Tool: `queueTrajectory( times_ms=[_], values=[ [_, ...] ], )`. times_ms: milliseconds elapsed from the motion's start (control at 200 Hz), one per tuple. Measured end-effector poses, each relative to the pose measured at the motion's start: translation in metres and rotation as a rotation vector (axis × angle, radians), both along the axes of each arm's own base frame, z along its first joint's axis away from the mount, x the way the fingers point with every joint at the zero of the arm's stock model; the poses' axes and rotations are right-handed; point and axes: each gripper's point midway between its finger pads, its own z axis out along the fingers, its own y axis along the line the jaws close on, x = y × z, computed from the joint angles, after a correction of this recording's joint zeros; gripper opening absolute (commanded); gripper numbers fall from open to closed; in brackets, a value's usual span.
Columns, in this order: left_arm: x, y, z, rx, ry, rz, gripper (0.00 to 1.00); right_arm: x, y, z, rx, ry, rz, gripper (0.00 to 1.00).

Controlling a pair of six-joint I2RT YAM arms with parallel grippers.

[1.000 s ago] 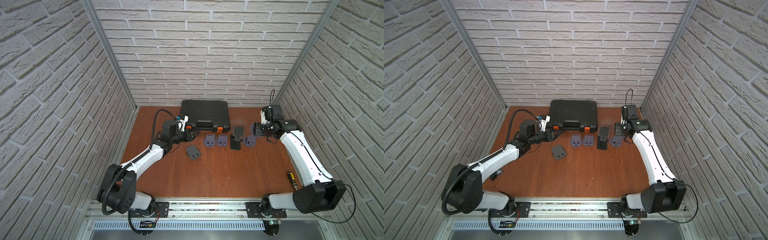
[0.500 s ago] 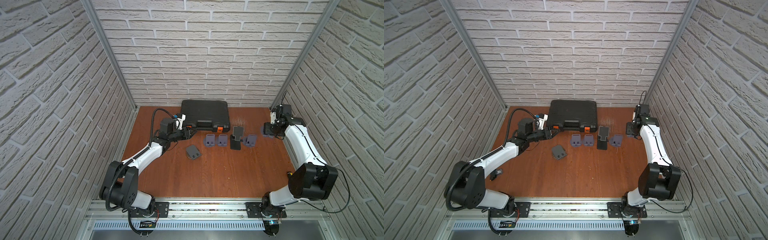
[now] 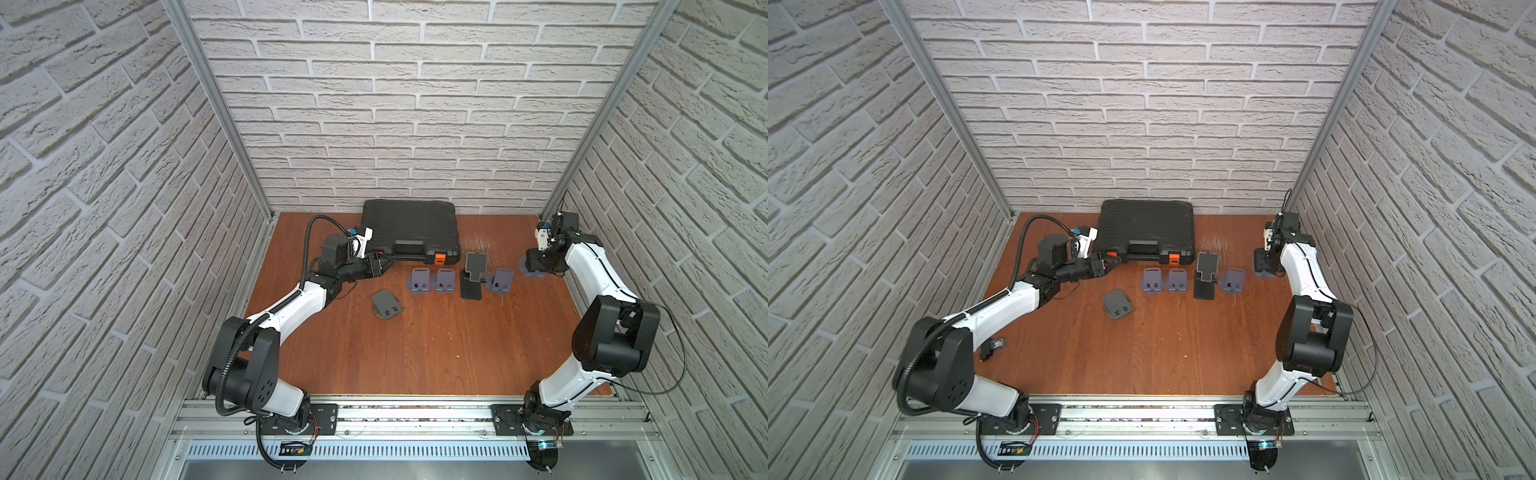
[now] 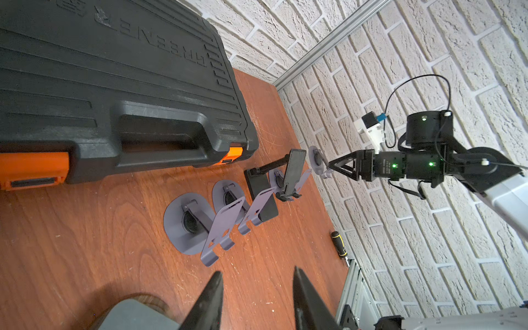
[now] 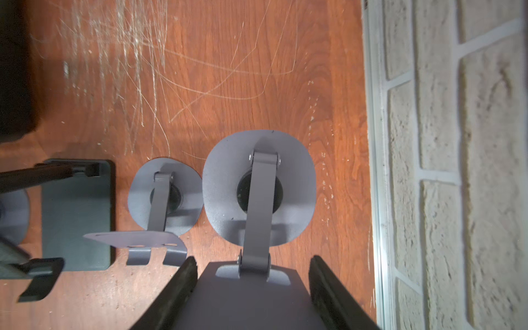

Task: Open the phone stand
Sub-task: Place the phone stand at the center of the board.

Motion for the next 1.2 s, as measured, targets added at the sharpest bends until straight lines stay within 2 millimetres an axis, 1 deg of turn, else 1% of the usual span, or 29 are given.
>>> queueTrajectory(
  times_ms=[230, 420, 550, 690, 835, 930, 1080, 1200],
  values=[
    [0.004, -0.002, 0.002, -0.002, -0.002, -0.003, 0.41, 0.002, -0.002, -0.013, 0.007, 0.019, 0.008, 0.13],
    [0.005, -0.002, -0.004, 0.003, 0.013, -0.002, 0.42, 0.003, -0.004, -0.041, 0.032, 0.084, 0.003, 0.13],
    [0.006, -0.001, -0.006, 0.004, 0.019, -0.002, 0.42, 0.001, -0.006, -0.053, 0.054, 0.109, -0.004, 0.13],
    [0.010, -0.003, -0.004, -0.004, 0.015, -0.005, 0.42, 0.001, -0.008, -0.057, 0.064, 0.115, -0.010, 0.13],
    [0.013, -0.005, -0.007, -0.010, 0.031, -0.009, 0.42, 0.001, -0.007, -0.059, 0.078, 0.116, -0.007, 0.14],
    [0.013, -0.006, -0.008, -0.011, 0.037, -0.013, 0.42, 0.001, -0.006, -0.065, 0.087, 0.128, -0.006, 0.14],
    [0.012, -0.007, -0.009, -0.014, 0.039, -0.016, 0.42, -0.001, -0.004, -0.080, 0.105, 0.166, -0.006, 0.15],
    [0.012, -0.007, -0.008, -0.016, 0.035, -0.018, 0.42, 0.000, -0.005, -0.080, 0.109, 0.165, -0.009, 0.15]
  ],
)
